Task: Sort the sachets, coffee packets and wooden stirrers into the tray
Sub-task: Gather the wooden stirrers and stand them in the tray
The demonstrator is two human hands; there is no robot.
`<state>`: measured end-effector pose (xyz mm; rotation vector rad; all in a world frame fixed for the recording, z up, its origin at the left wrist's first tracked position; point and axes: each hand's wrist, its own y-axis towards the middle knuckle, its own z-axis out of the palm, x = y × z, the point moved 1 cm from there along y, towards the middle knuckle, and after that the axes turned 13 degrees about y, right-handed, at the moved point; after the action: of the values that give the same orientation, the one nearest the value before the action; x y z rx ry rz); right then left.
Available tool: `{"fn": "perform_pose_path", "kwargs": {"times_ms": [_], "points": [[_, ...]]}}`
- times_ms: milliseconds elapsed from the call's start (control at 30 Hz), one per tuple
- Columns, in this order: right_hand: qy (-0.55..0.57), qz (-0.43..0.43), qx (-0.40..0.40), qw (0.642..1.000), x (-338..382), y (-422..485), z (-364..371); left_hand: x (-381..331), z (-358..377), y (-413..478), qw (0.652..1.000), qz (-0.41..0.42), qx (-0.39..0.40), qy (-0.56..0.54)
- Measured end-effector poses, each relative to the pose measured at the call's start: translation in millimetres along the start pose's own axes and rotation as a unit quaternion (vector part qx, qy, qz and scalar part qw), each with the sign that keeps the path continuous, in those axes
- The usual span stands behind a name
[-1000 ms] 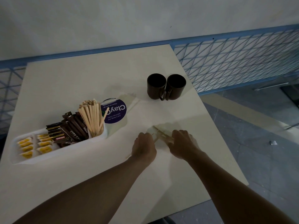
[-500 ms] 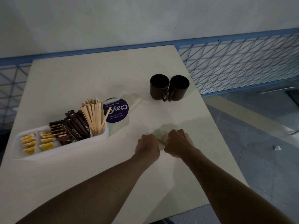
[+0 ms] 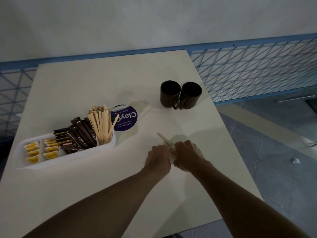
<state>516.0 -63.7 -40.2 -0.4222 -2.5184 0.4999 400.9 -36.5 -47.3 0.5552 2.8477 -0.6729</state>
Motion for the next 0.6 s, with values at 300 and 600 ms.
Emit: {"fn": "perform_pose_path", "kwargs": {"times_ms": [300, 600], "points": [[0.017, 0.023, 0.002, 1.000, 2, 0, 6, 12, -15, 2, 0.998, -0.029, 0.050, -0.030], [0.081, 0.065, 0.017, 0.994, 5, 10, 7, 30, -33, 4, 0.980, -0.105, 0.105, -0.135]]}}
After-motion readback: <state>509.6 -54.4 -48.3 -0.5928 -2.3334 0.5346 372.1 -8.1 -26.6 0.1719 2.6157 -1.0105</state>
